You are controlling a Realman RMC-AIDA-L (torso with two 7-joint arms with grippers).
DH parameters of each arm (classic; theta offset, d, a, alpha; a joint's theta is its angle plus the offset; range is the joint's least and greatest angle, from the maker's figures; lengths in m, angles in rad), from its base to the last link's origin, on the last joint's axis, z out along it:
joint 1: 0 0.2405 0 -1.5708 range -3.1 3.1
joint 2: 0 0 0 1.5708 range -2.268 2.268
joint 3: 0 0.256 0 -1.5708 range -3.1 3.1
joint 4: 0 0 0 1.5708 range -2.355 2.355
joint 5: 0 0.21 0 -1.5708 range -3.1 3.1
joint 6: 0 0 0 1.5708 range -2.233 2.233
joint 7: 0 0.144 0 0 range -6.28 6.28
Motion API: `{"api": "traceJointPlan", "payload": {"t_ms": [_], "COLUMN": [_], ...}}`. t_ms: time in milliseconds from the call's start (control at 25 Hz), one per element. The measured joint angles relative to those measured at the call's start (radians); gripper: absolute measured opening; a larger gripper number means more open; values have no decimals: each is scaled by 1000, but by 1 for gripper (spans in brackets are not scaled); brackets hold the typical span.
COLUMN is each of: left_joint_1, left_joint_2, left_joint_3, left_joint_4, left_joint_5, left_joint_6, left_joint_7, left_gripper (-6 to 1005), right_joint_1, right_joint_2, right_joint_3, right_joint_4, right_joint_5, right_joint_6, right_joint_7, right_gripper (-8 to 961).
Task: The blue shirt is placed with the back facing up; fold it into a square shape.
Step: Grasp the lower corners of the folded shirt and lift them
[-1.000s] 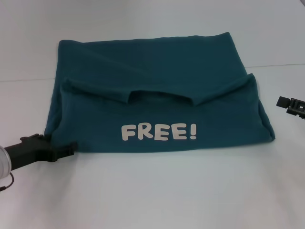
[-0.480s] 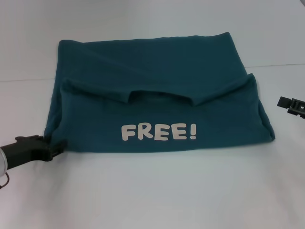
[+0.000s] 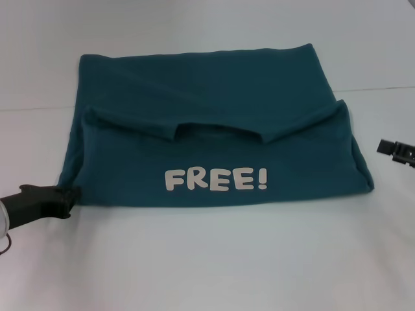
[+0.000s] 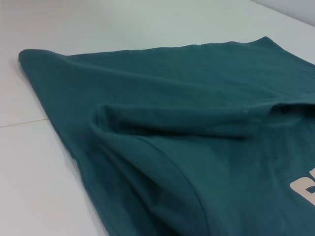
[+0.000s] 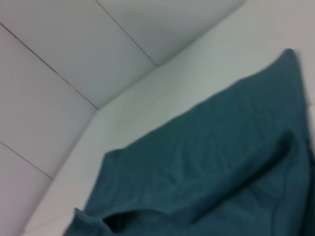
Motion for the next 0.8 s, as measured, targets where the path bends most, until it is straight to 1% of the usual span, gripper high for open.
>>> {"api": "traceJointPlan", "payload": {"t_ms": [40,280,360,480,600,680,800], "left_joint_1": [0,4,3,-1,-4,-7,-12], "left_joint_2": [0,0,0,0,0,1,3], "left_joint_3": [0,-4,-3,1,3,3,3], "left_joint_4": [0,15,15,15,15,15,15], "left_joint_5": [0,0,0,0,0,0,0], "left_joint_6": [0,8,9,9,9,9,10], "left_joint_7": [0,-3,-3,-3,-3,-3,-6], "left_gripper": [201,27,27,26,26,26,27], "right_joint_1": [4,58,84,126,160,173,179], "right_joint_2": [0,2,6,20,35,43,54], "right_joint_3": [0,-2,-2,-11,-56,-95,-120], "right_joint_4": [0,0,0,1,2,2,1], "right_joint_5": [-16,-102,-140,-207,-280,-310,-314], "right_joint_6": [10,75,105,157,216,249,271], "right_joint_7": [3,51,66,96,175,217,226], "right_gripper": [766,766,766,766,766,766,765]}}
